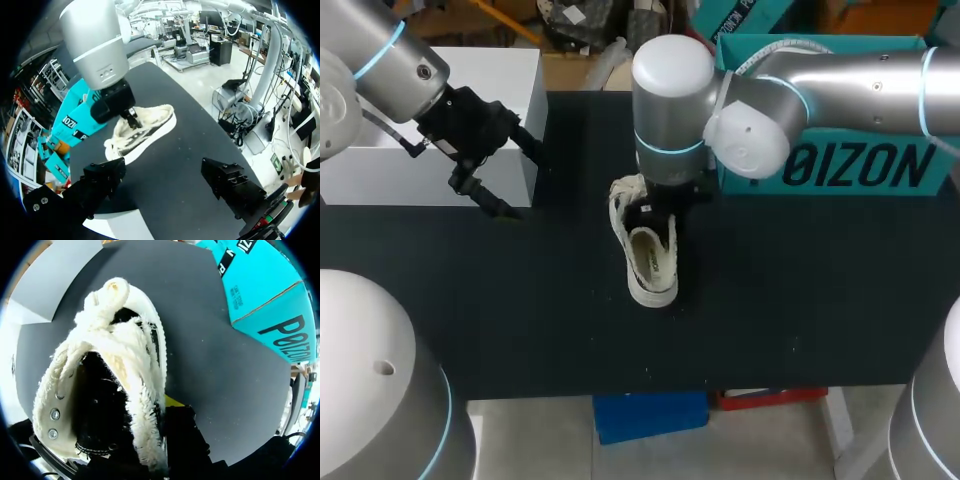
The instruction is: Take the shoe out of the shoebox, open the shoe tongue, remove and reinsert the insole, then place the shoe into the shoebox
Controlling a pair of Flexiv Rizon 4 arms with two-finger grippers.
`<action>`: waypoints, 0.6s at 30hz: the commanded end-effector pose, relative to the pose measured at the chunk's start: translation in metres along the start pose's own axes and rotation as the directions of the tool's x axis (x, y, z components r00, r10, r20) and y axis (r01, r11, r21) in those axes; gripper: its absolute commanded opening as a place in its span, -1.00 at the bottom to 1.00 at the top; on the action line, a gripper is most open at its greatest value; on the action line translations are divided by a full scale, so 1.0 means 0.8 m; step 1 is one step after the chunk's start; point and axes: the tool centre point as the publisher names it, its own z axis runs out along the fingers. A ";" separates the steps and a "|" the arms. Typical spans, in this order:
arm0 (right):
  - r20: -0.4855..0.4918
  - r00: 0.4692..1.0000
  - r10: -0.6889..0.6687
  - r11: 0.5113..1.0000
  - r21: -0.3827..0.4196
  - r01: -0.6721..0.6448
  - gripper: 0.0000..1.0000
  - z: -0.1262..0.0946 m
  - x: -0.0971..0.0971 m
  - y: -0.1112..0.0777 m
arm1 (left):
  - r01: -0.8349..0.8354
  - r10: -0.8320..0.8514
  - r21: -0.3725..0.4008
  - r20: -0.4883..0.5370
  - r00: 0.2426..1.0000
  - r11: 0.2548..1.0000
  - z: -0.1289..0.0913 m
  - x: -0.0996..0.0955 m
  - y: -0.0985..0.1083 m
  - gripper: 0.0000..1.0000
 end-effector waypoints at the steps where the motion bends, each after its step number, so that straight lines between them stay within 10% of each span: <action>1: 0.022 0.999 -0.028 1.000 -0.003 0.028 -1.00 -0.056 -0.017 -0.010 | 0.000 0.000 -0.003 0.000 1.000 1.000 0.000 0.001 0.000 1.00; 11: -0.072 0.925 -0.373 0.928 -0.047 0.370 -1.00 -0.201 -0.054 -0.022 | 0.000 0.000 -0.003 0.000 1.000 1.000 0.000 0.001 0.000 1.00; 18: -0.175 0.664 -0.727 0.681 -0.066 0.729 -1.00 -0.292 -0.077 0.000 | 0.000 0.000 -0.003 0.000 1.000 1.000 0.000 0.001 0.000 1.00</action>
